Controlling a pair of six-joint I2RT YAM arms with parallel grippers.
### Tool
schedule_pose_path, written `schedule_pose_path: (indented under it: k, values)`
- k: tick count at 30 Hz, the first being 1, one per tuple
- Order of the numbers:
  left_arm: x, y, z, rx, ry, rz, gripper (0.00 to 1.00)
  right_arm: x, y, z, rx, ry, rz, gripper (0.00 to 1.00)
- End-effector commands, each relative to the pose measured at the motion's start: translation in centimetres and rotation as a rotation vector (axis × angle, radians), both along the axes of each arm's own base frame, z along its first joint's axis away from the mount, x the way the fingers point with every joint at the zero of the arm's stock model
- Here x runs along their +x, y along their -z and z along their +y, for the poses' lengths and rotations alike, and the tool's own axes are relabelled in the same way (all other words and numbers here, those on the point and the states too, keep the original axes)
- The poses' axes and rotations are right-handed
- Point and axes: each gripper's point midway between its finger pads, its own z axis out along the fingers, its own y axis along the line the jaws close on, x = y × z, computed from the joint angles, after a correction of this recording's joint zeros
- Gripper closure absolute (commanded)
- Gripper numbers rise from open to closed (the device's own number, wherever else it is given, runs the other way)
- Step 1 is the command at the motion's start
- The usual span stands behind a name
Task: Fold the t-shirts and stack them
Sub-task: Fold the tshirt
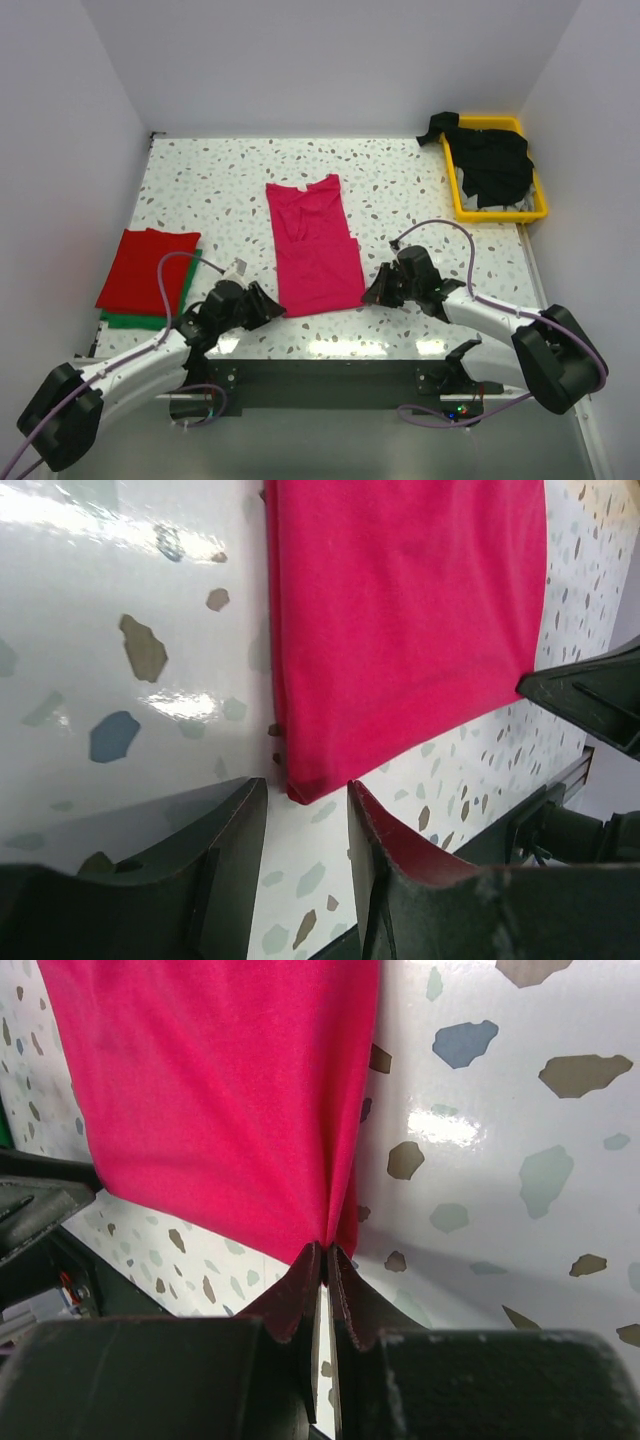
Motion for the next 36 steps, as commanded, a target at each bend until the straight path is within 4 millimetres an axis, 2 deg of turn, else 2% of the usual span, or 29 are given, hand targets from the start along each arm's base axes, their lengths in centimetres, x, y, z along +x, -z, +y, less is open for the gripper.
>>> schedule_pose_path:
  k: [1, 5, 15, 19, 20, 25, 28, 33, 36]
  values:
    - [-0.9, 1.4, -0.1, 0.025, -0.017, 0.038, 0.57, 0.1, 0.1, -0.3, -0.011, 0.021, -0.016, 0.93]
    - [-1.4, 2.4, -0.1, 0.073, -0.033, 0.072, 0.57, 0.1, 0.1, -0.3, -0.011, 0.018, -0.016, 0.93]
    - [-1.5, 3.3, 0.6, 0.160, -0.113, 0.093, 0.67, -0.1, 0.0, -0.3, -0.009, 0.011, -0.016, 0.93]
    - [-1.1, 2.8, 0.5, 0.176, -0.104, 0.068, 0.79, -0.3, -0.1, -0.2, -0.004, -0.002, -0.016, 0.93]
    - [-0.8, 2.4, 0.2, 0.177, -0.093, 0.055, 0.86, -0.3, -0.1, -0.2, -0.002, -0.004, -0.015, 0.93]
    - [-1.0, 1.4, -0.1, 0.203, -0.050, 0.037, 0.99, -1.1, -0.5, -0.1, 0.019, -0.024, -0.013, 0.95]
    - [-1.4, 0.8, -0.2, 0.204, -0.023, 0.034, 1.00, -1.7, -0.8, -0.1, 0.034, -0.038, -0.021, 0.96]
    - [-2.5, -0.5, -0.9, 0.175, 0.042, 0.023, 1.00, -4.0, -0.7, -0.2, 0.055, -0.068, 0.003, 0.98]
    - [-2.9, -1.9, -1.5, 0.165, 0.074, 0.014, 1.00, -4.8, -1.7, 0.1, 0.075, -0.085, -0.008, 0.98]
